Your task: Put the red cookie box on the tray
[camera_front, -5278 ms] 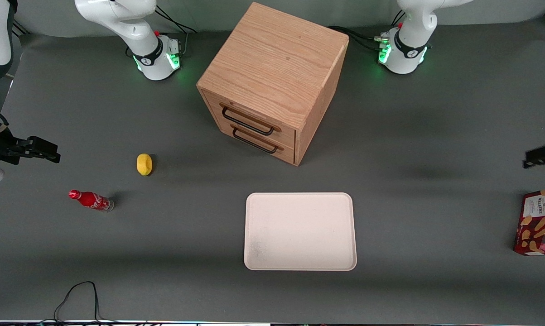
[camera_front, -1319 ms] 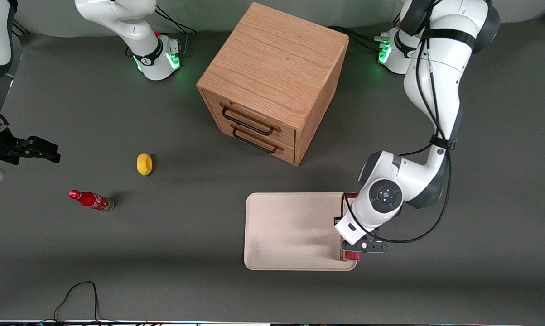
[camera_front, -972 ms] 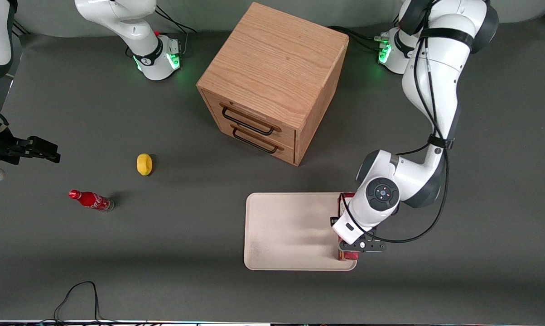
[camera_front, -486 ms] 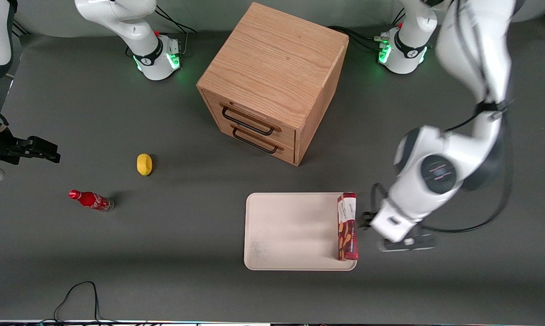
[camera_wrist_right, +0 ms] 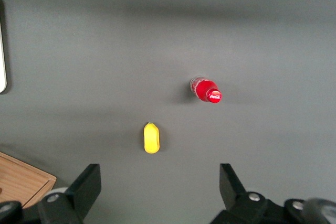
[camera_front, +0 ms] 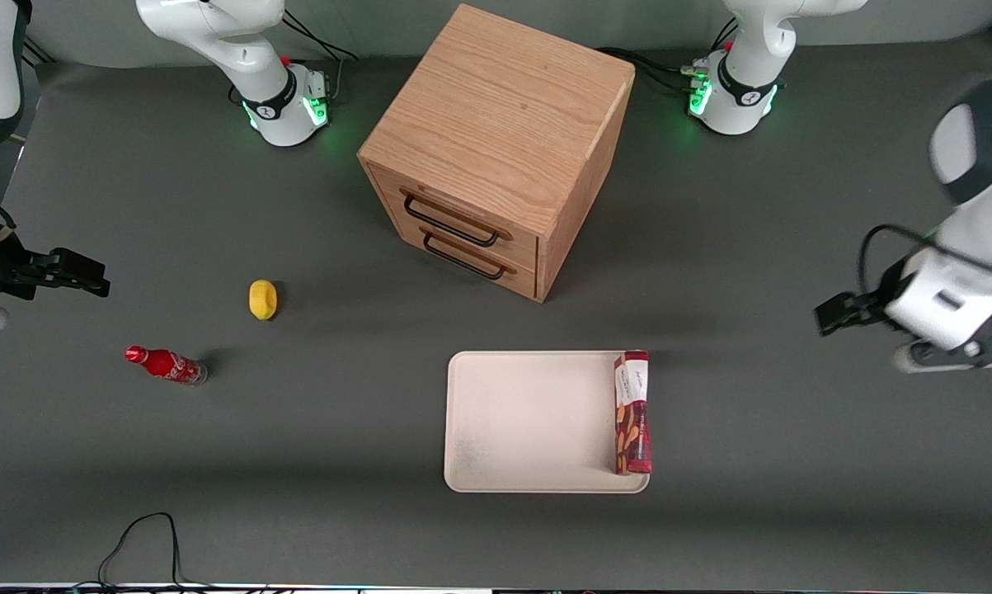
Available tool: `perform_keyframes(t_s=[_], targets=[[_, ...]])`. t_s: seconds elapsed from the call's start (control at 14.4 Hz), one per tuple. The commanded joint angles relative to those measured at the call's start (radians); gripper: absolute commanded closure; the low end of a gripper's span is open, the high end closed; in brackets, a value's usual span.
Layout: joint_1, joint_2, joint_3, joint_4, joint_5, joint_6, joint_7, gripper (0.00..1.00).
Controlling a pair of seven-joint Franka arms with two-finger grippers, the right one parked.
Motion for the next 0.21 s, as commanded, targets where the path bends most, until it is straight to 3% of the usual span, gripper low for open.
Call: perform_keyframes(t_s=[0.0, 0.14], targets=[[0.018, -0.13, 0.006, -0.117, -0.022, -0.039, 0.059, 0.0], [0.016, -0.161, 0.004, -0.116, -0.023, -0.094, 0.06, 0.0]])
